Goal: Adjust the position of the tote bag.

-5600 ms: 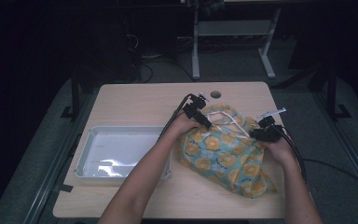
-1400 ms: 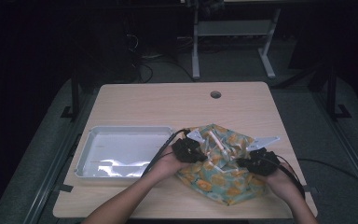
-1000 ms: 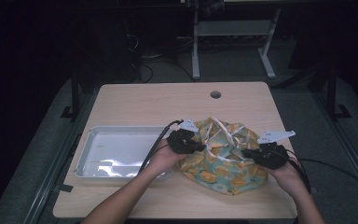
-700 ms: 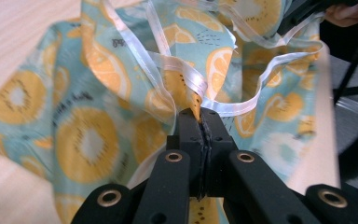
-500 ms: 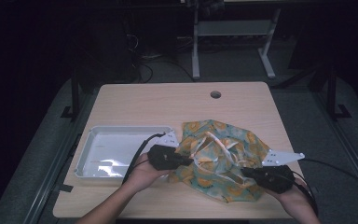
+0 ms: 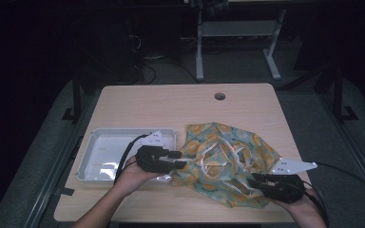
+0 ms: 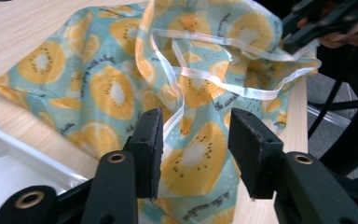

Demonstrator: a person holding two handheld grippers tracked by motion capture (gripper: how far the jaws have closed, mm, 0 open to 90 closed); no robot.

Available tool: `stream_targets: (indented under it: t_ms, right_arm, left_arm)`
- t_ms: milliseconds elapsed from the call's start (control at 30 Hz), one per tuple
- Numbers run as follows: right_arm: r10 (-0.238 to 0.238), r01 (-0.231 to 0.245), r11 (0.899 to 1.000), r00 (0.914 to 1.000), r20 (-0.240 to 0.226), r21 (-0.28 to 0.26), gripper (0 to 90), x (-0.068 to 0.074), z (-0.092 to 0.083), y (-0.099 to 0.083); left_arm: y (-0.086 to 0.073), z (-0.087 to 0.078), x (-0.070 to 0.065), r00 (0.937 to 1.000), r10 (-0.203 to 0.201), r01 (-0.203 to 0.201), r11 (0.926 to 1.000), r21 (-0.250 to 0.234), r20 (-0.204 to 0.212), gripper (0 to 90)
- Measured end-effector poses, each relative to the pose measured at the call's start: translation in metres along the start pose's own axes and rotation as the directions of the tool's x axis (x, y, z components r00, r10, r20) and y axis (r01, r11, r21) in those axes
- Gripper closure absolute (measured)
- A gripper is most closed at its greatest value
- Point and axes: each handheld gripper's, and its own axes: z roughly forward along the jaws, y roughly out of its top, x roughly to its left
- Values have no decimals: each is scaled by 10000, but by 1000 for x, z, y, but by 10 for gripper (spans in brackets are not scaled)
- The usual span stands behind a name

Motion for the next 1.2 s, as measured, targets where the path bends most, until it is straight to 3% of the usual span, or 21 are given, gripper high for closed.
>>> stream_targets:
  t_ms: [167, 400, 533, 633, 733, 767, 800, 867, 900, 1000, 1200]
  right_arm:
    - [161, -125, 9971, 9988, 465, -754, 511, -2, -19, 14]
    - [139, -63, 9941, 9975, 692, -1085, 458, -3, -21, 39]
    - [14, 33, 9949, 9989, 465, -1004, 438, -7, -10, 63]
    - [99, -83, 9978, 9996, 251, -664, 495, -11, 9, 81]
    - [197, -184, 9989, 9994, 295, -434, 557, -14, 18, 86]
    - [279, -277, 9995, 9995, 121, -163, 634, -16, 27, 86]
    - [279, -277, 9995, 9995, 121, -163, 634, -16, 27, 86]
    - [65, -65, 10000, 9999, 81, -19, 814, -16, 34, 79]
    - [-27, 26, 10000, 10000, 34, 62, 849, -16, 35, 76]
    - [-309, 310, 9995, 9995, -33, 112, 870, -15, 35, 73]
    - [-792, 748, 9957, 9933, -837, -538, 882, 0, 26, 65]
  left_arm:
    - [0, 0, 4, 9998, -26, 26, 10000, 33, -199, 470]
    - [-9, -15, 10, 9980, -167, 163, 9998, -73, -612, 399]
    - [-17, -23, 13, 9975, -171, 167, 9998, -56, -684, 365]
    - [-23, -29, 14, 9973, -38, 42, 10000, 50, -733, 349]
    - [-26, -32, 16, 9963, -100, 93, 9999, -84, -850, 349]
    - [-27, -32, 16, 9963, -104, 94, 9999, -112, -857, 350]
    - [-27, -31, 17, 9960, -72, 66, 10000, -64, -891, 350]
    - [-28, -29, 16, 9952, -17, 22, 10000, 51, -974, 349]
    - [-28, -29, 16, 9951, 53, -42, 9999, 114, -986, 350]
    - [-28, -27, 15, 9949, 125, -107, 9998, 185, -1002, 350]
    - [-27, -25, 12, 9955, 149, -133, 9998, 171, -938, 351]
